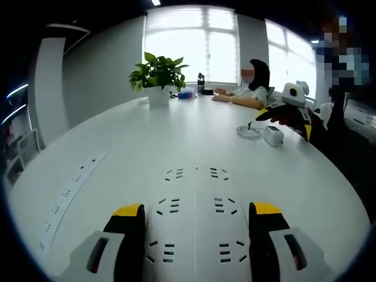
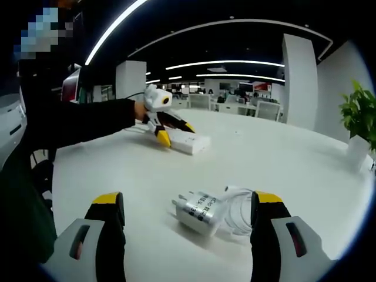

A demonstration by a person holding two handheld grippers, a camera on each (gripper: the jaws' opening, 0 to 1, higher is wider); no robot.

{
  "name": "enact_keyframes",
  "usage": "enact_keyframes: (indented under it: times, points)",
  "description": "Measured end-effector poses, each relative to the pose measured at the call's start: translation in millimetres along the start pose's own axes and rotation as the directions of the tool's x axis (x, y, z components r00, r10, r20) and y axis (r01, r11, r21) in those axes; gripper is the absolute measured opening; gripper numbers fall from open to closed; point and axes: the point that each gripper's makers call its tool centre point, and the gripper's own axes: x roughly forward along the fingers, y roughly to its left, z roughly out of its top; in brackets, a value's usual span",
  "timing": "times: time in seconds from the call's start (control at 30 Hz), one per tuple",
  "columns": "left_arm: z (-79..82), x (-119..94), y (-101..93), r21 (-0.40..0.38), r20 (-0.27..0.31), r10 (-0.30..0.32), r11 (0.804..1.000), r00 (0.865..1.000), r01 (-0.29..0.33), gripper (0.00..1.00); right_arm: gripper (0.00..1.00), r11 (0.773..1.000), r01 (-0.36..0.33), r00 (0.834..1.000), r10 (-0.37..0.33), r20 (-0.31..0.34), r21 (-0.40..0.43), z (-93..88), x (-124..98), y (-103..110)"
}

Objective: Straighten the power strip on the desk, plug the charger into it

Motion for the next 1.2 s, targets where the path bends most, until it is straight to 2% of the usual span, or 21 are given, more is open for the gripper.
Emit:
enact_keyframes:
  times: [1.1,1.2]
  points:
    - [5.5,6.0,3.3,-0.015,0.014,0.026,1.000,1.000,-0.026,0.71,0.87,1.000,0.006,1.000,-0.006,0.007,0.006,-0.3,-3.1,-2.4]
    - [5.6,6.5,3.5,-0.016,-0.008,0.030,0.999,1.000,-0.030,0.71,0.87,1.000,0.008,1.000,-0.008,0.006,0.006,-0.3,-3.8,-3.1]
